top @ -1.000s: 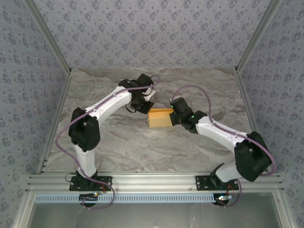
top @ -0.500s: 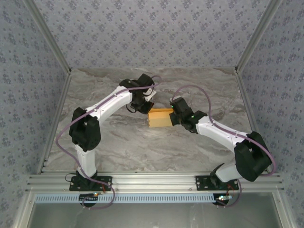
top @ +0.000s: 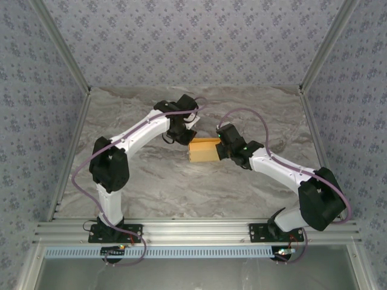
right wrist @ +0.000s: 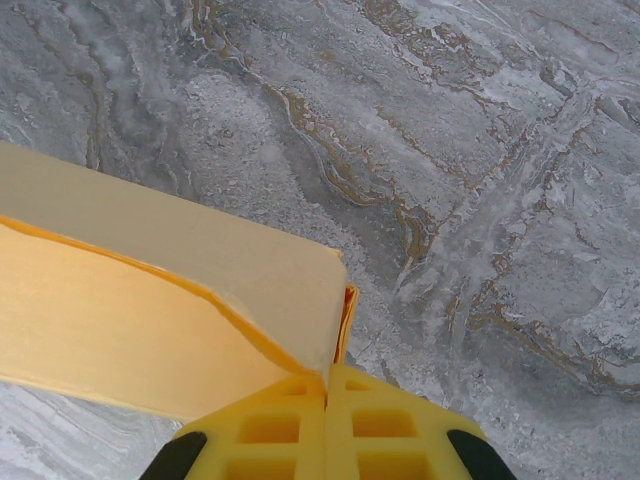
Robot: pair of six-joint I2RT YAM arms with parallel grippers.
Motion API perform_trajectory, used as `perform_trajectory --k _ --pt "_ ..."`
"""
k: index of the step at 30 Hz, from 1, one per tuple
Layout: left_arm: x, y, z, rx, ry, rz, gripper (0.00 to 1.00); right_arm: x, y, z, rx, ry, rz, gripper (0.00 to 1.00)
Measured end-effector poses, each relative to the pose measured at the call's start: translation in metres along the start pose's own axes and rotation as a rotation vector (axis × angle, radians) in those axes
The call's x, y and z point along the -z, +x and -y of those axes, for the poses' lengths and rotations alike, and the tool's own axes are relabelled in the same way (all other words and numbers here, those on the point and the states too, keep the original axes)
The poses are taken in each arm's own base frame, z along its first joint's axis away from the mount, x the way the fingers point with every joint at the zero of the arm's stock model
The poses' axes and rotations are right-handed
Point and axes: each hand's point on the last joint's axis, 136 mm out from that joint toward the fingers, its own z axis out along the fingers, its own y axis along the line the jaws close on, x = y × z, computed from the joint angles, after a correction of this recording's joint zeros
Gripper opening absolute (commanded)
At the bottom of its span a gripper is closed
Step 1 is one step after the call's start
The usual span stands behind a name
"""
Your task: Fold the paper box
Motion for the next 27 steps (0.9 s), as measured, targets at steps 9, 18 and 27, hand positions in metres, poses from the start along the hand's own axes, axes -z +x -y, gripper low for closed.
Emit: perform_trajectory --k 9,18,27 --pt "0.0016 0.0001 -0.0001 -0.002 -0.004 -0.003 0.0 0.0 0.0 -0.0001 0.0 0.0 0.0 0.0" --pt "0.0021 -0.001 -0.0008 -0.008 -0.023 -0.005 0.0 0.0 0.0 -0.0011 -0.001 -0.007 -0.001 0.0" --pt "0.0021 -0.0008 0.0024 -0.017 -0.013 -0.012 0.02 0.0 0.0001 -0.0011 0.0 -0.006 -0.001 0.0"
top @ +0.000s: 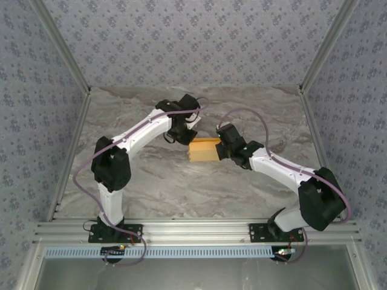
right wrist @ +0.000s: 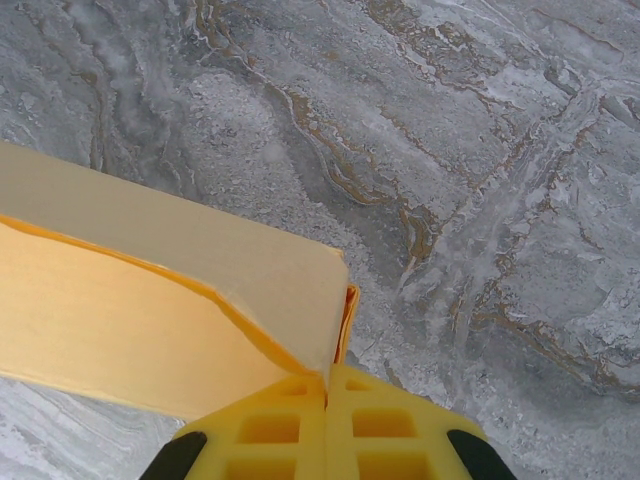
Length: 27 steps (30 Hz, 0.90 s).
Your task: Fold the paper box
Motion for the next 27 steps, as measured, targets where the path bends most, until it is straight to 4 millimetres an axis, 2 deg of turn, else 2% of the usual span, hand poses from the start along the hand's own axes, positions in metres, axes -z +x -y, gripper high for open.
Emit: perform_trajectory --k 20,27 --pt "-0.008 -0.003 0.025 0.098 0.175 0.009 0.11 0.0 0.002 0.008 0.002 0.04 -0.006 0.0" --pt "-0.011 0.001 0.031 0.11 0.214 0.013 0.23 0.0 0.002 0.008 0.003 0.042 -0.008 0.0"
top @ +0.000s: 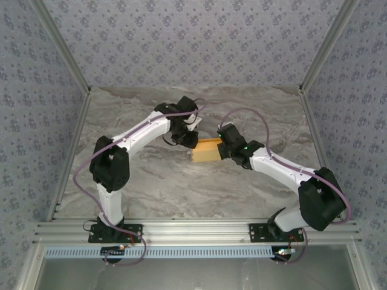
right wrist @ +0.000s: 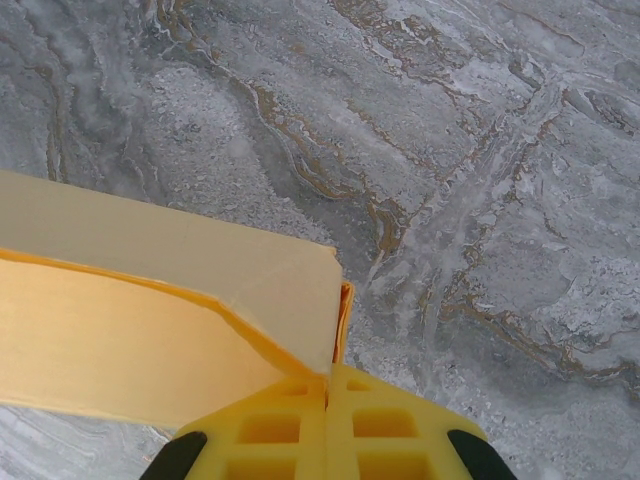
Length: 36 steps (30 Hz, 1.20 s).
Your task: Fold the paper box
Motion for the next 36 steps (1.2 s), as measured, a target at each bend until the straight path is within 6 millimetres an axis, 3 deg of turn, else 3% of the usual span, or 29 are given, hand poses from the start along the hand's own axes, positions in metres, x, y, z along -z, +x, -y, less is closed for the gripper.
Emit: perform_trajectory --k 7,13,19,25,29,36 --pt "0.007 0.004 0.009 -0.001 0.051 0.027 0.38 0.0 0.0 0.0 0.0 0.0 0.0 0.0" --pt "0.027 0.005 0.013 -0.005 0.088 0.08 0.49 0.0 0.0 0.0 0.0 0.0 0.0 0.0" --pt "0.05 -0.003 0.002 0.045 0.131 0.18 0.57 0.0 0.0 0.0 0.0 0.0 0.0 0.0" --pt "0.06 -0.023 -0.012 0.116 0.153 0.273 0.59 0.0 0.0 0.0 0.0 0.0 0.0 0.0" --pt "0.055 -0.034 -0.017 0.146 0.161 0.297 0.59 0.0 0.0 0.0 0.0 0.0 0.0 0.0" --pt "0.023 -0.032 -0.028 0.19 0.151 0.232 0.56 0.0 0.0 0.0 0.0 0.0 0.0 0.0"
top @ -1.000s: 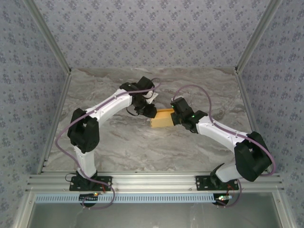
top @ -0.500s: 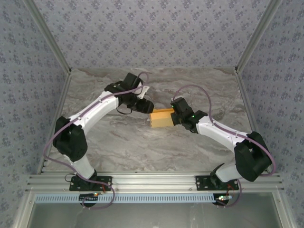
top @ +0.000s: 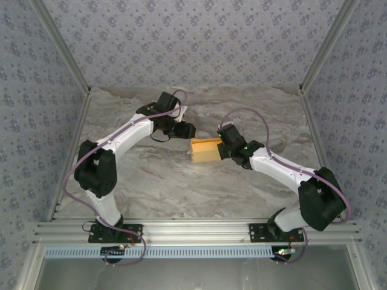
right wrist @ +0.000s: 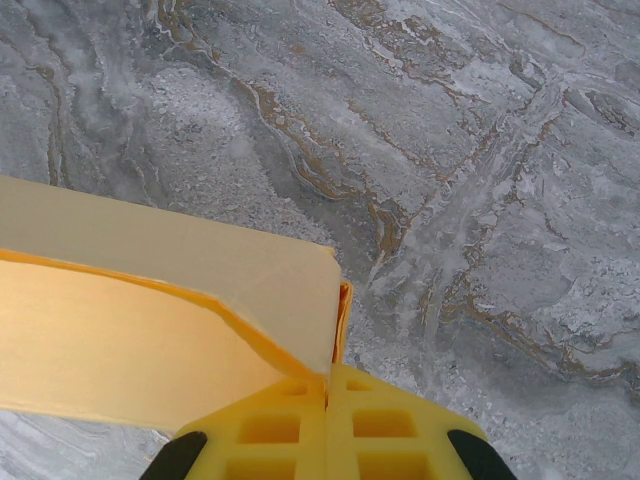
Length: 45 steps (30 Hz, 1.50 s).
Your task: Fold the paper box
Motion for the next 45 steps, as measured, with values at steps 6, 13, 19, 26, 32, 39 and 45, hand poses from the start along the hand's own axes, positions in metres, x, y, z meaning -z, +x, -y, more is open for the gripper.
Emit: perform_trajectory --k 6,13,19,26,32,39,45 --pt "-0.004 -0.003 0.001 0.008 0.015 0.012 0.52 0.0 0.0 0.0 0.0 0.0 0.0 0.0" --pt "-0.017 0.009 -0.002 0.035 0.047 -0.002 0.51 0.0 0.0 0.0 0.0 0.0 0.0 0.0" --pt "-0.02 0.01 -0.001 0.048 0.07 0.018 0.51 0.0 0.0 0.0 -0.001 0.0 0.0 0.0" --pt "-0.02 0.012 -0.001 0.043 0.071 0.027 0.51 0.0 0.0 0.0 -0.003 0.0 -0.001 0.0" --pt "-0.014 0.011 -0.004 0.042 0.04 0.05 0.56 0.0 0.0 0.0 -0.002 -0.001 0.0 0.0" --pt "0.014 0.02 -0.005 0.018 -0.001 0.114 0.61 0.0 0.0 0.0 -0.002 -0.001 0.0 0.0" --pt "0.022 0.031 0.028 -0.111 -0.018 0.143 0.54 0.0 0.0 0.0 -0.002 -0.001 -0.002 0.0"
